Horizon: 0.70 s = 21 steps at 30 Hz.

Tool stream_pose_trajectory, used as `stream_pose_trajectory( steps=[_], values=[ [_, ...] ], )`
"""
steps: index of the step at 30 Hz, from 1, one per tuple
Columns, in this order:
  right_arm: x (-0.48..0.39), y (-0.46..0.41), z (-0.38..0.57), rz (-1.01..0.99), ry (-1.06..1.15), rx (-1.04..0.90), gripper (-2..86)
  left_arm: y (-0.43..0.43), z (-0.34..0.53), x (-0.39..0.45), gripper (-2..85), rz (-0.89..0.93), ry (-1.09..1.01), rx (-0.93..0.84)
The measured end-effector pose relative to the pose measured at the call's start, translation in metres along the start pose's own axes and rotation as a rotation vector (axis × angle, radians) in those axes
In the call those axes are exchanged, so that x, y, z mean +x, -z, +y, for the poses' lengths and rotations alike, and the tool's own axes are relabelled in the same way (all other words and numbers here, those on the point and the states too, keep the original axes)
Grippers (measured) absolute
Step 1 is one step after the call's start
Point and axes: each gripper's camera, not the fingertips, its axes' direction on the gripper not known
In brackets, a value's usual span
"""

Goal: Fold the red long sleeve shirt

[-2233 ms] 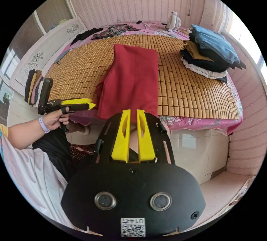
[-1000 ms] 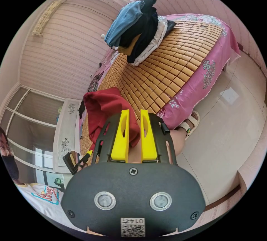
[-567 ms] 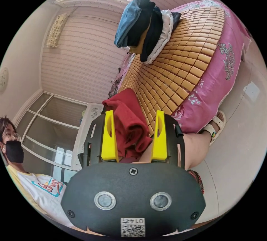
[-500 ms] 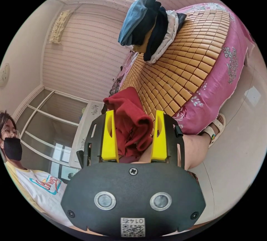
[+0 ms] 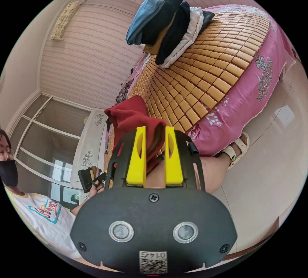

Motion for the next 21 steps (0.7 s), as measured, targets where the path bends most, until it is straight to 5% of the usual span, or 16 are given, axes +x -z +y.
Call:
stream_pose_trajectory(
  steps=[5,10,17,21],
  values=[
    [-0.032,0.034,0.035,0.049,0.073,0.187,2.2,0.033,0.011,0.018,1.9,0.073,0.035,0.086],
    [-0.074,0.097,0.062,-0.116,0.19,0.311,1.5,0.09,0.009,0.053,1.6,0.056,-0.045,0.222],
    [-0.177,0.156,0.1,-0.193,0.48,0.343,1.2,0.235,0.02,0.113,1.1,0.047,-0.168,0.531],
    [-0.225,0.188,0.133,-0.416,0.596,0.421,1.1,0.339,0.055,0.145,0.8,0.01,-0.242,0.732]
  ],
)
